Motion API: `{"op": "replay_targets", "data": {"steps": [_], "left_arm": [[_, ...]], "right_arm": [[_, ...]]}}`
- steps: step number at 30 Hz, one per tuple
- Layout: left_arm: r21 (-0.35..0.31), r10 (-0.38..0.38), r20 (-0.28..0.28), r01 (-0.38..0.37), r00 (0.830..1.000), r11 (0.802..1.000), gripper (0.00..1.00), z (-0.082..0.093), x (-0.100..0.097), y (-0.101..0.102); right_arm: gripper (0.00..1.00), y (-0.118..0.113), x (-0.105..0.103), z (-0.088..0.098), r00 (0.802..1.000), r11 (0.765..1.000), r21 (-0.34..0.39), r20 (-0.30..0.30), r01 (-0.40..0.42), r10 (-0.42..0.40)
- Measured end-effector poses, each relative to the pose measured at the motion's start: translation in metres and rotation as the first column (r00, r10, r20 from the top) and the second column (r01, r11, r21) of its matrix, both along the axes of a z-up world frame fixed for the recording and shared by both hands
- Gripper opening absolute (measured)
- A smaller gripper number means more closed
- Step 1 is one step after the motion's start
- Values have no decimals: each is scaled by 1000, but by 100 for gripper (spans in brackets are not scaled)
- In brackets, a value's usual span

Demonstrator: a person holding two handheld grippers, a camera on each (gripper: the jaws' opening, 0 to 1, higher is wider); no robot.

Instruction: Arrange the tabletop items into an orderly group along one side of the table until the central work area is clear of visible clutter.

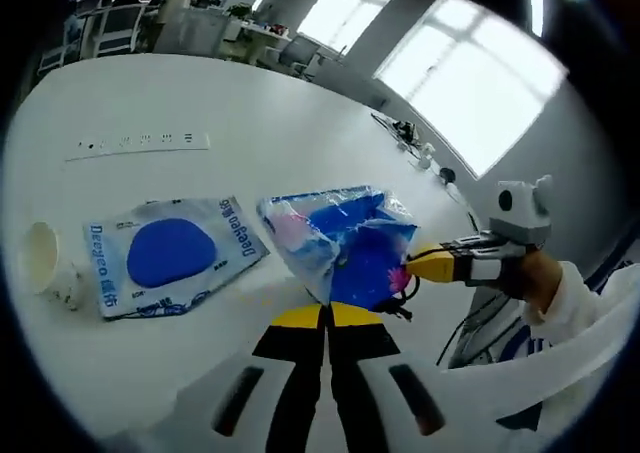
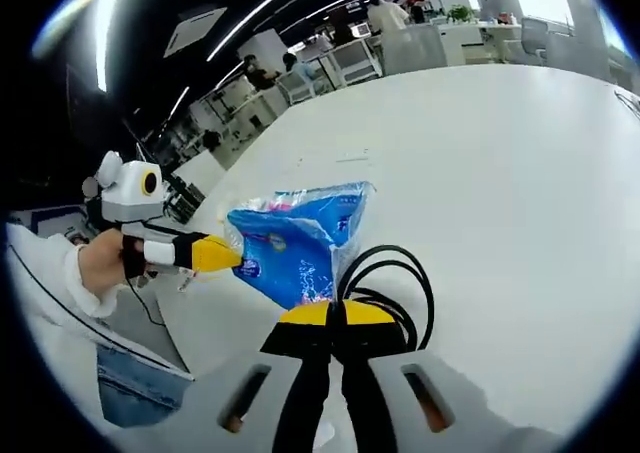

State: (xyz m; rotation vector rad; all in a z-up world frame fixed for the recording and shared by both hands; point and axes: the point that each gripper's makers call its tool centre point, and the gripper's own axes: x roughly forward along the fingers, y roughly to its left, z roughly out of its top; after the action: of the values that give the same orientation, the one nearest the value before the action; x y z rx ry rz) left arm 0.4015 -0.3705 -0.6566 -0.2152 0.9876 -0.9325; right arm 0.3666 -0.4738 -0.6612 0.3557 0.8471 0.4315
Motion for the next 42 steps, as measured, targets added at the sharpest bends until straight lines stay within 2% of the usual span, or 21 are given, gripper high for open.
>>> {"op": "replay_targets", "data": {"steps": [1, 6, 14, 17, 23, 26, 30, 37, 42], "left_arm": [[10, 7, -10, -6, 1000, 1000, 0, -6, -5, 7], [24, 35, -50, -33, 998, 999, 0, -24, -20, 29], [41, 63, -68, -61, 996, 997, 0, -42, -34, 52], [35, 90, -94, -87, 991, 996, 0, -49, -38, 58], [57, 93, -87, -88, 992, 995, 0, -66, -43, 67], [70, 97, -77, -92, 992, 993, 0, -76, -44, 71], [89, 110, -79, -103, 991, 991, 0, -86, -47, 76], [103, 142, -84, -133, 986, 986, 0, -93, -47, 83], [115, 154, -80, -144, 985, 983, 0, -95, -47, 85]], "right_arm": [[0, 9, -4, -4, 1000, 1000, 21, -11, -11, 12], [0, 28, -12, -18, 998, 998, 12, -21, -58, 59], [0, 51, -19, -39, 993, 994, 7, -46, -105, 105], [0, 56, -19, -45, 992, 994, 0, -47, -114, 113], [0, 64, -15, -59, 991, 992, -5, -50, -126, 125], [0, 67, -15, -66, 988, 988, -39, -42, -148, 146], [0, 70, -15, -78, 989, 988, -63, -52, -139, 136], [0, 73, -19, -98, 985, 975, -144, -70, -168, 160], [0, 74, -19, -101, 984, 972, -157, -70, -173, 164]]}}
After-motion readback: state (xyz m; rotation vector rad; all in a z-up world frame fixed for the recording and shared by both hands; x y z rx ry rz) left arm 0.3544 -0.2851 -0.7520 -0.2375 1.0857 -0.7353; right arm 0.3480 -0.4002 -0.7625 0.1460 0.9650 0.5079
